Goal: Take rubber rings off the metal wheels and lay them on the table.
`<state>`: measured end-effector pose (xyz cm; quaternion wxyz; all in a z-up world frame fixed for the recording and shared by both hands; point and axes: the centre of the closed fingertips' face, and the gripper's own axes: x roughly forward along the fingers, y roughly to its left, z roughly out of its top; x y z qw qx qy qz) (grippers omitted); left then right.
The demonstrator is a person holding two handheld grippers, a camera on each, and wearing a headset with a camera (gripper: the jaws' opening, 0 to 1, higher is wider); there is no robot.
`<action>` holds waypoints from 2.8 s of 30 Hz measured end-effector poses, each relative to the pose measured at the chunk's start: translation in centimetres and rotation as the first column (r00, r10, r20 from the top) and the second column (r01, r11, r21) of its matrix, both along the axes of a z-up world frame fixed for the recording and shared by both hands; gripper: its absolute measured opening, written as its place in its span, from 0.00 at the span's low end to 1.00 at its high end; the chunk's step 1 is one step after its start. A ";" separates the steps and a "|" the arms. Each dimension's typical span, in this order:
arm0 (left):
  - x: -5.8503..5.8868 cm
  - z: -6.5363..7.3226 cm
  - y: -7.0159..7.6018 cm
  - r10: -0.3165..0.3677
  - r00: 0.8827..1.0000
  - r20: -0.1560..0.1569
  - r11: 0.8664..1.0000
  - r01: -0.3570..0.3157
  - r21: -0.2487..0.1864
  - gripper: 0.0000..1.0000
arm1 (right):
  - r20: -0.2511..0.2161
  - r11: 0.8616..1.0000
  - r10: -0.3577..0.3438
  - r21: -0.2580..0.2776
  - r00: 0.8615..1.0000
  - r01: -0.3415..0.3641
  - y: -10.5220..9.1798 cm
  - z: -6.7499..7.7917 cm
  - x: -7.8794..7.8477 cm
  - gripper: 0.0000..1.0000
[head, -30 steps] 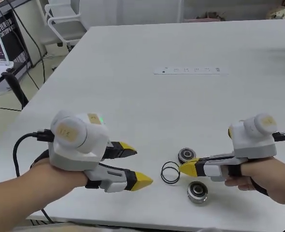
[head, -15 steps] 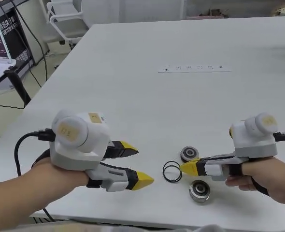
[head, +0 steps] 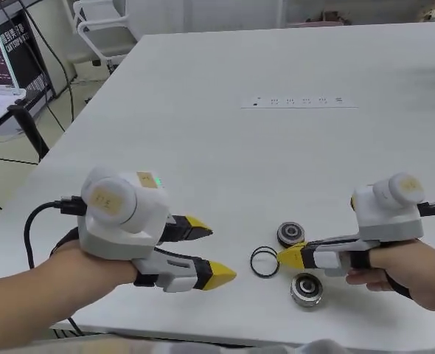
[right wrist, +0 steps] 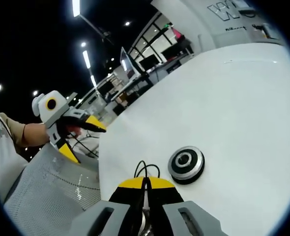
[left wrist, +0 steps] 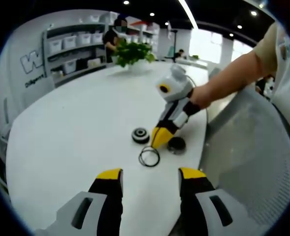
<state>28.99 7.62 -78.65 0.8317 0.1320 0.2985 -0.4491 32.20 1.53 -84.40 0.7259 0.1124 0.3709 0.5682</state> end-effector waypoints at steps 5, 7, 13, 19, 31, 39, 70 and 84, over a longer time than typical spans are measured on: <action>0.0 0.0 0.0 0.001 1.000 -0.001 1.000 -0.001 0.000 0.46 | 0.000 1.000 -0.004 -0.005 1.000 0.004 0.1 0.0 0.1 0.00; 0.0 0.0 0.0 0.001 1.000 -0.002 1.000 -0.001 0.000 0.46 | -0.002 1.000 -0.006 -0.011 1.000 0.006 0.1 -0.2 0.1 0.00; 0.0 -0.1 0.1 0.002 1.000 -0.005 1.000 -0.002 0.002 0.46 | 0.002 1.000 -0.016 -0.022 1.000 0.016 0.0 -0.4 0.4 0.02; 0.1 -0.1 0.2 0.004 1.000 -0.006 1.000 -0.004 0.004 0.46 | 0.007 0.999 -0.029 -0.025 1.000 0.029 -0.2 -0.5 0.7 0.05; 0.8 0.0 -0.2 -0.004 1.000 -0.002 1.000 0.004 0.008 0.46 | 0.022 0.998 -0.060 0.005 0.998 0.060 -1.5 0.9 1.0 0.09; 1.5 -0.3 -0.5 -0.002 1.000 -0.004 1.000 0.002 0.013 0.45 | 0.050 0.996 -0.094 0.013 0.994 0.094 -2.9 1.7 1.3 0.11; 5.4 -2.4 -3.0 -0.015 1.000 -0.007 0.999 0.015 0.036 0.44 | 0.250 0.993 -0.055 -0.087 0.967 0.079 -4.4 0.8 2.9 0.25; 6.1 -4.0 -5.3 -0.038 0.999 -0.029 0.999 0.039 0.030 0.42 | 0.297 0.991 -0.025 -0.120 0.955 0.064 -4.3 -0.1 3.4 0.28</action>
